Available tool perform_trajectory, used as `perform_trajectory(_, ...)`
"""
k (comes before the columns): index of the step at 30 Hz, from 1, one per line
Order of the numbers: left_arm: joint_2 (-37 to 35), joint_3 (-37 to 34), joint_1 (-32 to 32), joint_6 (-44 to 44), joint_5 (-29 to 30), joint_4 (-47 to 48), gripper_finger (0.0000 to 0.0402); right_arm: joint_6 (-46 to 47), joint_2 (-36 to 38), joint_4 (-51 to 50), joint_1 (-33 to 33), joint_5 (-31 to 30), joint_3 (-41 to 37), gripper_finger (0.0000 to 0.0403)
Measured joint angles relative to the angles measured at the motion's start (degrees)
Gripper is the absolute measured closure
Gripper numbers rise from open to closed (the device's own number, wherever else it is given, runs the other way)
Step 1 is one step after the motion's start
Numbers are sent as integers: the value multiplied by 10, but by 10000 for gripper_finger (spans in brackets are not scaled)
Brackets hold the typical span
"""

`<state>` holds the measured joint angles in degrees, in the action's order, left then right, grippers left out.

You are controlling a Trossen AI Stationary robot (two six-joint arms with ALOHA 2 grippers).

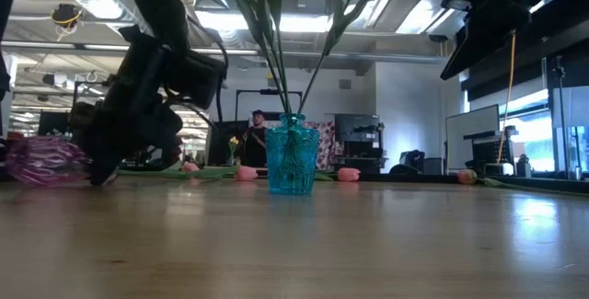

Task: Sort flowers into vase by color
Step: Adjust the pink vase

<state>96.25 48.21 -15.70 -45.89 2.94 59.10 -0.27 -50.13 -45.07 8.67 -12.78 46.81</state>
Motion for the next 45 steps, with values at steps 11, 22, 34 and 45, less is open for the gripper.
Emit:
perform_trajectory(11,-5,2,40,-6,165,-124,292,14,0,-16,0,1,0,161)
perform_trajectory(22,-127,-48,121,-69,355,-265,292,28,0,-22,0,1,0,162)
perform_trajectory(34,-348,-338,138,147,419,-850,292,45,0,-36,0,4,0,162)
perform_trajectory(45,-360,-420,151,352,393,-1066,292,47,0,58,0,4,0,162)
